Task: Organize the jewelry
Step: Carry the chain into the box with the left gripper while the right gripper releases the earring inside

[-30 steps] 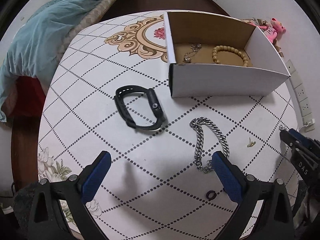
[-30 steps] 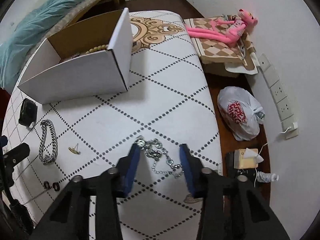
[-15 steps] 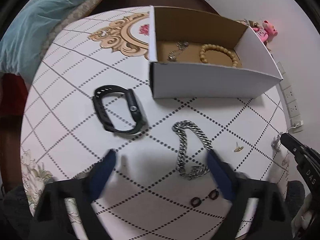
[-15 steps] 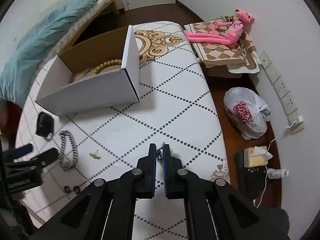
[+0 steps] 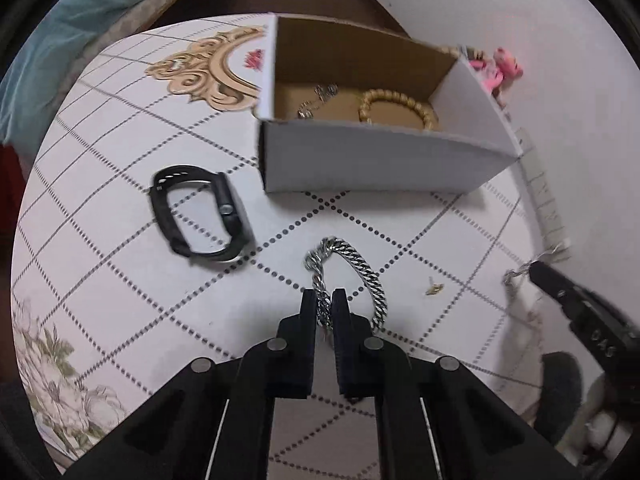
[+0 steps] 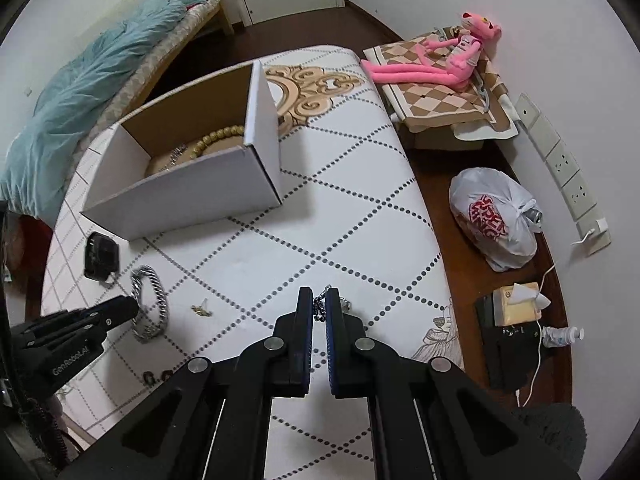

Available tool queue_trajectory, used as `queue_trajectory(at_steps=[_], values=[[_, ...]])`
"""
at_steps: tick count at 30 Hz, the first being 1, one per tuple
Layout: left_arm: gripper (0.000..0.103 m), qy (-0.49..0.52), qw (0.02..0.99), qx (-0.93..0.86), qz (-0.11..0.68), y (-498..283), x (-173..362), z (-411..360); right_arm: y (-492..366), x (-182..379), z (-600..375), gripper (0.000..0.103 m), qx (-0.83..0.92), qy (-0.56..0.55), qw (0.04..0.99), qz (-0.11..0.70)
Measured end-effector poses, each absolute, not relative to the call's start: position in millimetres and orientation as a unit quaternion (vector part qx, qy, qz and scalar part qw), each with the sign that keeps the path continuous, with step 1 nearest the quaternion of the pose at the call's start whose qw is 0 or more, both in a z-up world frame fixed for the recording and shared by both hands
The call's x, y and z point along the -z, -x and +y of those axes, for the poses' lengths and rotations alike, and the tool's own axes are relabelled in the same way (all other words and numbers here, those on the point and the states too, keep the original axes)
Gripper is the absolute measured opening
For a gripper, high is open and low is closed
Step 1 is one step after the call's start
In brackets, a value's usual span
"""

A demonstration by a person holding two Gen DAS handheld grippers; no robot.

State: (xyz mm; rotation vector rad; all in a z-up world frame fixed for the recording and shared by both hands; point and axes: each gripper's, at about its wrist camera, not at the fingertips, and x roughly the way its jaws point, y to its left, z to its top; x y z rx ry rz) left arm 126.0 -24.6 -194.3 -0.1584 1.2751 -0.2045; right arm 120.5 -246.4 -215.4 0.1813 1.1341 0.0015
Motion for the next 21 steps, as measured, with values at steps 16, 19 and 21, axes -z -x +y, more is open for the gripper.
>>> queue_trajectory(at_steps=[16,19,21], values=[[0.005,0.125,0.838,0.15,0.51,-120,87,-7,-121,144,-236,0.006,-0.065,-0.141,0.857,0.491],[0.005,0.13,0.848,0.171,0.485,-133,53,-7,-130,113,-231,0.006,-0.091,-0.146,0.864,0.473],[0.005,0.116,0.857,0.179,0.469,-146,34,-11,-140,93,-227,0.006,-0.107,-0.145,0.869,0.461]])
